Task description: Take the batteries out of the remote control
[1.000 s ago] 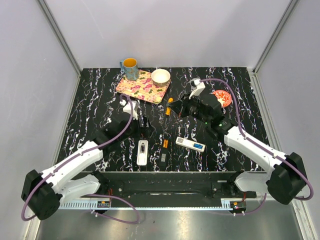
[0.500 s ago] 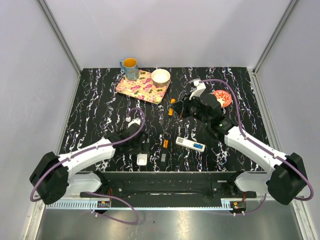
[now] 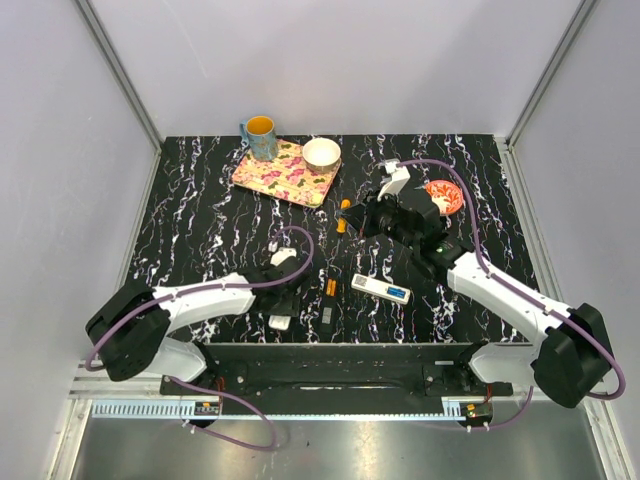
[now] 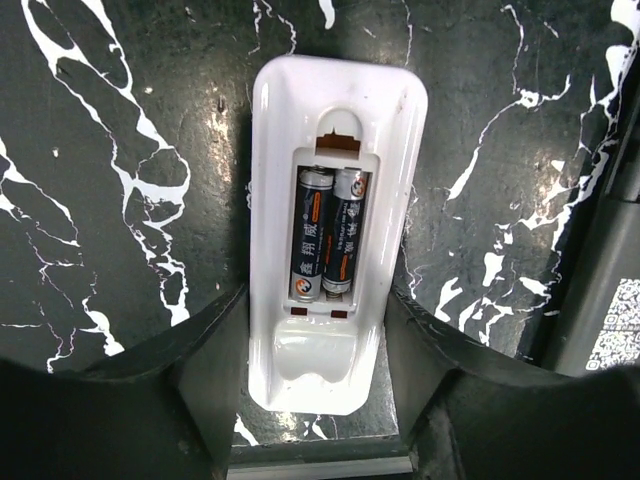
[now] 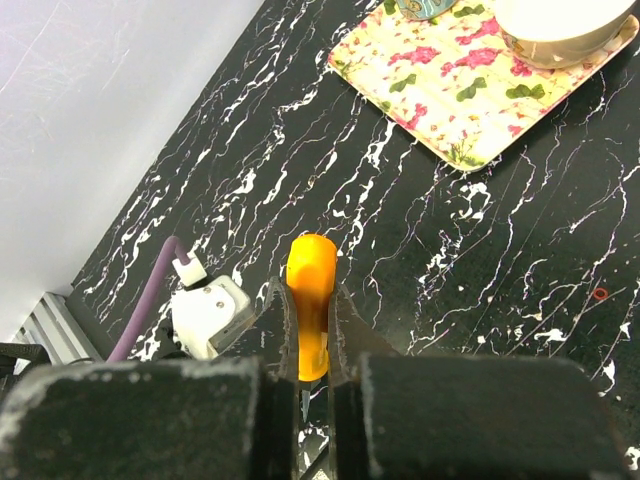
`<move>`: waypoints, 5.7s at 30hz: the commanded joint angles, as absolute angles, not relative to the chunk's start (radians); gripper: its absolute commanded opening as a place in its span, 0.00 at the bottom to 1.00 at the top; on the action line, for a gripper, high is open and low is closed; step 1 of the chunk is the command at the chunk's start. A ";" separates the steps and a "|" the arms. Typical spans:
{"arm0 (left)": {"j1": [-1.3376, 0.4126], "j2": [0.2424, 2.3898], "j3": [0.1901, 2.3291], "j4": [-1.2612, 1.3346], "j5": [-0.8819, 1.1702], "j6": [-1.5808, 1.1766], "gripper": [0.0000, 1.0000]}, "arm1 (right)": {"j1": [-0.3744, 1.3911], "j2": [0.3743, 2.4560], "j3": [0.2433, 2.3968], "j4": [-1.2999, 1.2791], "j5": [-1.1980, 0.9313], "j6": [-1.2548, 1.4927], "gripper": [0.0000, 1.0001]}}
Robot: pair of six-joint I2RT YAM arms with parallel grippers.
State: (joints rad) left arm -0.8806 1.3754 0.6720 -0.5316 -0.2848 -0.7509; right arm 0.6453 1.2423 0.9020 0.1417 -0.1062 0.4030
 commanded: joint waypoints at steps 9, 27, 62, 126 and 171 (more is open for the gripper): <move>-0.793 1.420 0.784 -0.338 -0.376 -0.479 0.16 | 0.612 1.267 0.920 0.192 -0.136 0.385 0.00; -0.729 1.855 1.218 -0.285 -0.009 0.199 0.16 | 0.443 1.192 0.807 0.227 -0.183 0.449 0.00; -0.457 1.744 0.996 -0.029 0.472 0.003 0.95 | 0.505 1.580 0.825 0.742 -0.166 0.402 0.00; -0.683 1.799 1.089 0.252 0.338 -0.118 0.93 | 0.414 1.137 0.701 0.301 0.178 0.273 0.00; -0.692 1.779 0.956 -0.069 0.097 -0.159 0.34 | 0.428 1.390 0.699 0.555 -0.189 0.396 0.00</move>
State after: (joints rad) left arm -0.6819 1.8141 0.9943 -0.0109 0.2260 0.0128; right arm 0.4183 1.3418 0.6781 0.4183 -0.1436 0.3538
